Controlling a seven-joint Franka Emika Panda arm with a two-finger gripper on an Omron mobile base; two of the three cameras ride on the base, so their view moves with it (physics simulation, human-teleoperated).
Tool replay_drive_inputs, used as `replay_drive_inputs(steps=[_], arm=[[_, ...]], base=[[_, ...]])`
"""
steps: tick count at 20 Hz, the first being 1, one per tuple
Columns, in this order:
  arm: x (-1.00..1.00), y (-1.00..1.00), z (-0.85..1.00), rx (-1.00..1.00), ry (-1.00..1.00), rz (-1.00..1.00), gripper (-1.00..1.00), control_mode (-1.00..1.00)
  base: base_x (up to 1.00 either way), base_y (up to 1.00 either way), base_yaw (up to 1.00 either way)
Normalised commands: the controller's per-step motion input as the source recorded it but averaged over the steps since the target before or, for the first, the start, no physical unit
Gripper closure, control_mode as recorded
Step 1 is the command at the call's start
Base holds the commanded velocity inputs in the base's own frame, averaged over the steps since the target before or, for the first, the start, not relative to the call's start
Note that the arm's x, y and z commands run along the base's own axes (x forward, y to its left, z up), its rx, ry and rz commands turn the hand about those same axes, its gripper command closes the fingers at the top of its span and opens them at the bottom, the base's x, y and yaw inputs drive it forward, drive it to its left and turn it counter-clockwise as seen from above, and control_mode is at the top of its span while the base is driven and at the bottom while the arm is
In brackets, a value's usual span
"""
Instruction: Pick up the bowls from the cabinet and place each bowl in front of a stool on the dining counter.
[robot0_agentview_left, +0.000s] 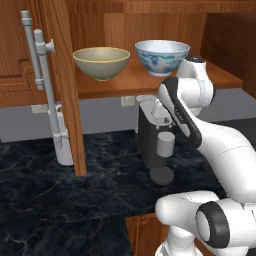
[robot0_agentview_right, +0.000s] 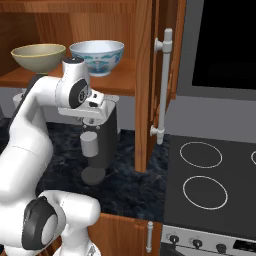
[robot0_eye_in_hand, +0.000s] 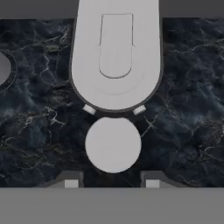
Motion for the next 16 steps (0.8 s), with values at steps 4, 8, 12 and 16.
replay_drive_inputs(steps=[4,8,12,16], arm=[[-0.06,0.00,0.00,0.00,0.01,0.05,-1.00,-1.00],[-0.62,0.00,0.28,-0.29,-0.28,0.17,-1.00,-1.00],[-0.50,0.00,0.49,-0.38,-0.46,0.21,-1.00,-1.00],[-0.08,0.00,0.68,-0.21,-0.30,0.17,-1.00,-1.00]], base=[[0.00,0.00,0.00],[0.00,0.00,0.00],[0.00,0.00,0.00],[0.00,0.00,0.00]])
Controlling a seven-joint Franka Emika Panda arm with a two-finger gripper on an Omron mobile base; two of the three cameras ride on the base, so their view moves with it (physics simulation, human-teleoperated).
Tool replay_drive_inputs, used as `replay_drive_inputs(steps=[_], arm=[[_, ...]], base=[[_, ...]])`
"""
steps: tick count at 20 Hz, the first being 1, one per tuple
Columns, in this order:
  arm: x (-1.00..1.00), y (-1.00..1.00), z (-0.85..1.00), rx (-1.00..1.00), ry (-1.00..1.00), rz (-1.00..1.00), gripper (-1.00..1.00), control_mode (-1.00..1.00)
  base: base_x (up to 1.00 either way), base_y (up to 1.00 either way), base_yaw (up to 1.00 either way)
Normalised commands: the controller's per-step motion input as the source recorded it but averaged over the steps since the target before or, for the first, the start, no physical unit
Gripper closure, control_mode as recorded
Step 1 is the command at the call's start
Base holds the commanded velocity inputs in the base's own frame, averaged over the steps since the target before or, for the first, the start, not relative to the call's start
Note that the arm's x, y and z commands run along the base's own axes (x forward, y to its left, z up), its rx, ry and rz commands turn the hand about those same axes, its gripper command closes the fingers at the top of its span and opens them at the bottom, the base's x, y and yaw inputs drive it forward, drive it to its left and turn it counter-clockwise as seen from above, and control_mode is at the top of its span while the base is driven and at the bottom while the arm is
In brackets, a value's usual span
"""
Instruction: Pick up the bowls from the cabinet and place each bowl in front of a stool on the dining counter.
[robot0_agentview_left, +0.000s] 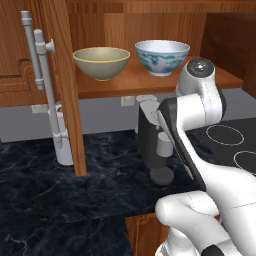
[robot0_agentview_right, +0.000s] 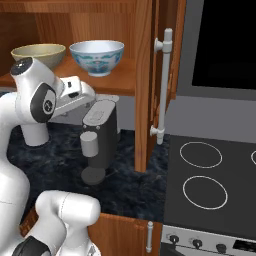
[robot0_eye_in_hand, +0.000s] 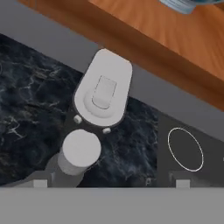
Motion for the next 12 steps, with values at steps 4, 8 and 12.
replay_drive_inputs(steps=[4,8,12], arm=[[0.00,0.00,0.66,-0.20,-0.33,0.23,-1.00,-1.00],[0.00,0.00,0.76,-0.17,-0.37,0.23,-1.00,-1.00],[0.00,0.03,0.74,-0.16,-0.22,0.19,-1.00,-1.00]], base=[[0.00,0.00,0.00],[0.00,0.00,0.00],[0.00,0.00,0.00]])
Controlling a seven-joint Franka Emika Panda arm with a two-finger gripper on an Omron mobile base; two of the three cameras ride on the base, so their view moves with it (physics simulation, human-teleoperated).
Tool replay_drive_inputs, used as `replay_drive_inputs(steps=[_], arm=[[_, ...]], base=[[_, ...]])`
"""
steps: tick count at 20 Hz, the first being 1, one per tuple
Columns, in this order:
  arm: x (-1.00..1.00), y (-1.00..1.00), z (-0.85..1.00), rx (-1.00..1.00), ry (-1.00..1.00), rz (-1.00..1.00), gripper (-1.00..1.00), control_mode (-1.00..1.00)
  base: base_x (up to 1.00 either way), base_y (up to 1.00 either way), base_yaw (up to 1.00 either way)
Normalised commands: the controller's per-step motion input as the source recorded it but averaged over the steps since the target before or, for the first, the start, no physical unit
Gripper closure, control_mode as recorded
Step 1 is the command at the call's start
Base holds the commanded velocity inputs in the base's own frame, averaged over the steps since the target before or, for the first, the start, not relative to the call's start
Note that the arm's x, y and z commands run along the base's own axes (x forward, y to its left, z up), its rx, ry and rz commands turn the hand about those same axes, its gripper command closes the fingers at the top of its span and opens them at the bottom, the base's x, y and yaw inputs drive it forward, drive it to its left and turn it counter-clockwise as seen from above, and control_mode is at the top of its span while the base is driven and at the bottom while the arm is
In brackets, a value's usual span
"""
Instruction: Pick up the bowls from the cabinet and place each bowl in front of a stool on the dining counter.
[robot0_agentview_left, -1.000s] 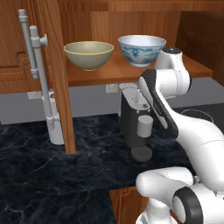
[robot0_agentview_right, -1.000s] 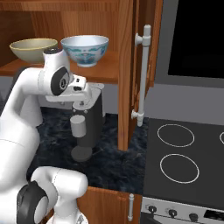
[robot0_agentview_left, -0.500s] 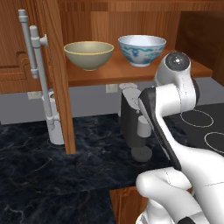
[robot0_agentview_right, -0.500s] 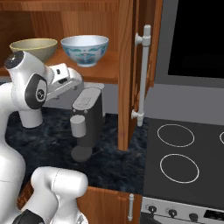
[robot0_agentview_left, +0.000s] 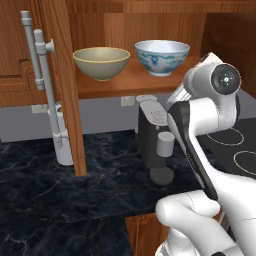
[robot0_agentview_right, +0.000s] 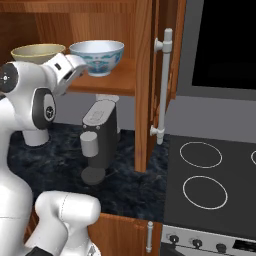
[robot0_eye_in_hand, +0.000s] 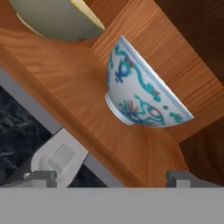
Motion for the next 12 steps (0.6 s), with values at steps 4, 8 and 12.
replay_drive_inputs(steps=[4,8,12], arm=[[0.00,0.22,0.61,-0.23,-0.03,0.12,-1.00,-1.00],[0.00,0.09,0.36,-0.37,0.02,0.07,-1.00,-1.00],[0.15,0.07,0.00,-0.27,0.20,0.04,-1.00,-1.00]], base=[[0.00,0.00,0.00],[0.00,0.00,0.00],[0.00,0.00,0.00]])
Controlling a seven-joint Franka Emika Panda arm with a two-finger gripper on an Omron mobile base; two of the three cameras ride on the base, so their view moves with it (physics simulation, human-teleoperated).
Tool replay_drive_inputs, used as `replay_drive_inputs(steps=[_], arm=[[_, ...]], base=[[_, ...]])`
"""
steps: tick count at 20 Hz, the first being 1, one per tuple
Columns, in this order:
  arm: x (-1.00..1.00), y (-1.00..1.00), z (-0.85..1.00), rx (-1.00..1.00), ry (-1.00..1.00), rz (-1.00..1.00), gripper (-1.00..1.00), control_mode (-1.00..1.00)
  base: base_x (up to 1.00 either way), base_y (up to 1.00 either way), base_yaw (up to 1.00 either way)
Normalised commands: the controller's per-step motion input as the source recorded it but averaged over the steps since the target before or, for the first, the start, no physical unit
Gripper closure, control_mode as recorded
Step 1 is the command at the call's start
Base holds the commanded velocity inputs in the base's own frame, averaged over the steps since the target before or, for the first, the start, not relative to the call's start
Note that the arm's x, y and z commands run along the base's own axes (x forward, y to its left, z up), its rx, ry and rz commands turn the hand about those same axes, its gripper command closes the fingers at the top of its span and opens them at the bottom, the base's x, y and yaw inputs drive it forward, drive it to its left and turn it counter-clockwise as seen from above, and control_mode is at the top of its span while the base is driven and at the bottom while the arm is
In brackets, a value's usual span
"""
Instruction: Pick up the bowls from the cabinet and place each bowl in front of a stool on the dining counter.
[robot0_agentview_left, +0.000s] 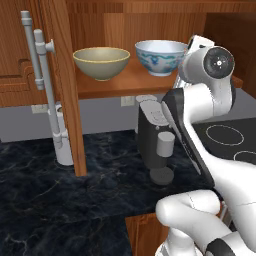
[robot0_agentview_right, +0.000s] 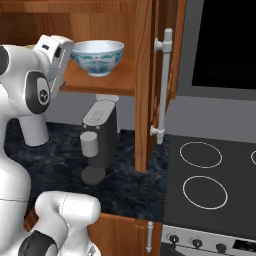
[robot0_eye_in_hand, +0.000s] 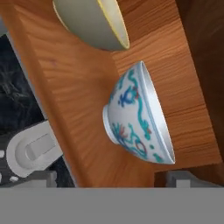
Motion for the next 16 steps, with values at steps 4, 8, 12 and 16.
replay_drive_inputs(steps=[4,8,12,16], arm=[[0.31,0.03,-0.01,-0.08,0.22,0.00,-1.00,-1.00],[0.24,0.11,0.05,-0.12,0.05,-0.01,-1.00,-1.00],[0.29,0.08,0.00,-0.12,0.04,-0.01,-1.00,-1.00],[0.20,0.00,-0.02,-0.03,0.02,0.00,-1.00,-1.00]], base=[[0.00,0.00,0.00],[0.00,0.00,0.00],[0.00,0.00,0.00],[0.00,0.00,0.00]])
